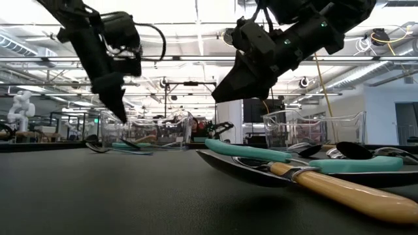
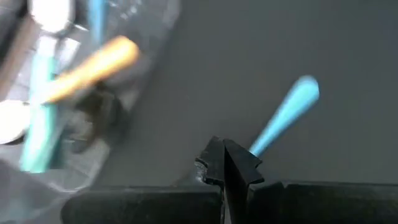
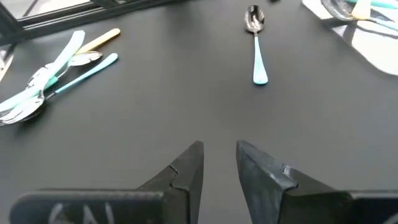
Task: Sort silverware by color (type)
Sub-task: Put the blue spoon into the bottom transparent bin
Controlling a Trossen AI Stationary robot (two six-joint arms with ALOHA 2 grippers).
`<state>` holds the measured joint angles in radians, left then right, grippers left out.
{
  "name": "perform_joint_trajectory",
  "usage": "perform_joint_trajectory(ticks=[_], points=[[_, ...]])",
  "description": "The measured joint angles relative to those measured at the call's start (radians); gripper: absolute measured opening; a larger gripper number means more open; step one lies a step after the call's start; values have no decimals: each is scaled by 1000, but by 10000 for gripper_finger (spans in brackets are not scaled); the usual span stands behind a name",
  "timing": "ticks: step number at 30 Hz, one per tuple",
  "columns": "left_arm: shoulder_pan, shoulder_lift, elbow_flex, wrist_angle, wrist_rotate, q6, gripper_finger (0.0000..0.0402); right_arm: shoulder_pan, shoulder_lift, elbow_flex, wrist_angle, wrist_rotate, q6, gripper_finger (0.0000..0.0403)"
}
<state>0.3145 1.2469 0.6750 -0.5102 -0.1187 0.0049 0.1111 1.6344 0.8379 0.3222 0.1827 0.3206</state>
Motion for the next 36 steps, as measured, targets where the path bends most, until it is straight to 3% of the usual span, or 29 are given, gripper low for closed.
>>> perform_joint_trajectory(ticks=[12,20,23,27,33,36], points=[[-14,191,-28,58,9,88,9,22,0,0,1,0,1,94],[-14,233,-26,89,14,153,128,22,0,0,-24,1,8,93],[-14,239,-26,89,-2,159,153,22,0,0,-28,1,8,93],[-9,242,-26,88,-1,139,128,22,0,0,-29,2,8,93],[-7,243,-25,76,25,90,14,22,0,0,-28,1,27,93],[-9,237,-10,69,24,19,10,30,0,0,-25,1,45,93]])
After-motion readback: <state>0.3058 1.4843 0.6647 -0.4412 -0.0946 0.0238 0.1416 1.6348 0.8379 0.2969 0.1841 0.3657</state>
